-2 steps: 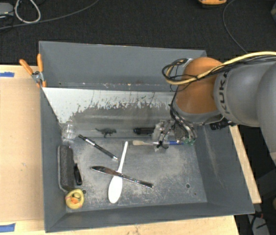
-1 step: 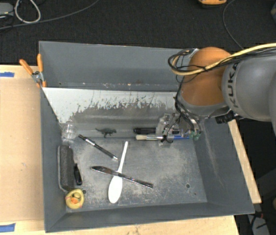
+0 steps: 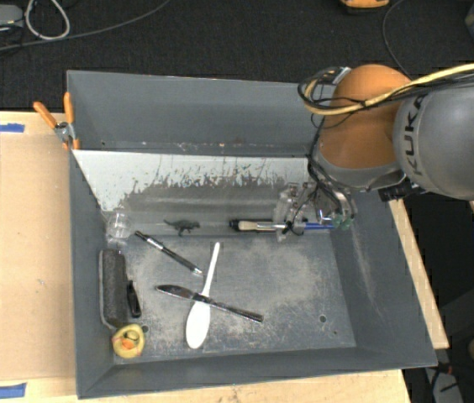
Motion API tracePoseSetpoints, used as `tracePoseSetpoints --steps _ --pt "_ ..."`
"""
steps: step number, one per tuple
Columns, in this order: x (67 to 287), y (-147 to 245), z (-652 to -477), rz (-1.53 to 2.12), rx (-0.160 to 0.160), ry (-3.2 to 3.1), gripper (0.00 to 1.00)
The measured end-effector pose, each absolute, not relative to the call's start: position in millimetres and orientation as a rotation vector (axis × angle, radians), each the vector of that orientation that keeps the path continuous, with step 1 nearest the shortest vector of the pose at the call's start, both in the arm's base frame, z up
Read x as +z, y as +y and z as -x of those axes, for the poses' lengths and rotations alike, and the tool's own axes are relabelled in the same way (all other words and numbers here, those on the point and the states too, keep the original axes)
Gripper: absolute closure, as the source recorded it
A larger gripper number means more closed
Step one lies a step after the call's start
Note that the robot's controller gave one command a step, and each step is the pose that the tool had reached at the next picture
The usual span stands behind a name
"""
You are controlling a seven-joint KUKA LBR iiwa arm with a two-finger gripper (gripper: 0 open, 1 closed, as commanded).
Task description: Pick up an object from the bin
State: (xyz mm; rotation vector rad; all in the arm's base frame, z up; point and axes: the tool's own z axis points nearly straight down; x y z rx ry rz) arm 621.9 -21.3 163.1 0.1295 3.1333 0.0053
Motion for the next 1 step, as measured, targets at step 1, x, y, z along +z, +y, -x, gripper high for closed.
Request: tracePoseSetpoints --steps 1 --pt "173.9 -21.1 -621.1 -0.128 0.006 3.137 1.0"
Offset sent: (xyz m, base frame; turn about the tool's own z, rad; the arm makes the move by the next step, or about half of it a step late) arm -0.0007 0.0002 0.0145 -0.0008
